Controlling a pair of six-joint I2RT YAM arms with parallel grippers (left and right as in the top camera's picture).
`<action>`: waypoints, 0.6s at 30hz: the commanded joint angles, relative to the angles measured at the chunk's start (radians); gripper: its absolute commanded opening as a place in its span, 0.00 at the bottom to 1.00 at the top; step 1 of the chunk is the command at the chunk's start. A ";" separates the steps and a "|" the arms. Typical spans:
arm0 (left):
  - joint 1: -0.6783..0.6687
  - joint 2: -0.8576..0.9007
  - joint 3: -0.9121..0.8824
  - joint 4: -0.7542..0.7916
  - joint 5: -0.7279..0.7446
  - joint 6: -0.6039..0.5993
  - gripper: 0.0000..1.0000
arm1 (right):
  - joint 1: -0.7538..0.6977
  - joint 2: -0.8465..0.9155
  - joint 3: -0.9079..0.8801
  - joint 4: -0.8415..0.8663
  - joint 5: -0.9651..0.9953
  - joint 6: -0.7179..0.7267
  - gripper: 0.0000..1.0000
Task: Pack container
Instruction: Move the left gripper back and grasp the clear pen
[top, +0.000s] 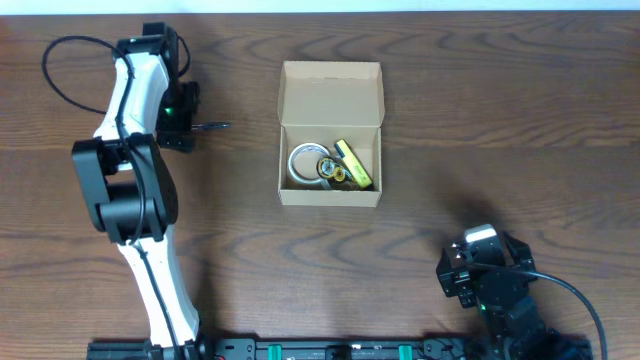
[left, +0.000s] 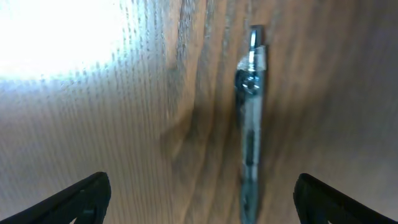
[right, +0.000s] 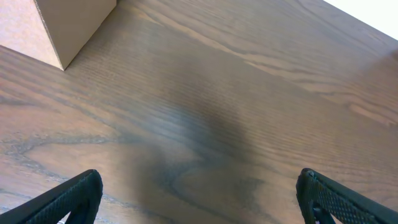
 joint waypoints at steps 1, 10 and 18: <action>0.004 0.028 0.017 0.004 0.010 0.014 0.94 | -0.006 -0.006 -0.002 0.002 0.010 -0.011 0.99; 0.017 0.077 0.017 0.051 0.060 0.014 0.79 | -0.006 -0.006 -0.002 0.002 0.010 -0.011 0.99; 0.016 0.105 0.017 0.056 0.078 0.014 0.64 | -0.006 -0.006 -0.002 0.002 0.010 -0.011 0.99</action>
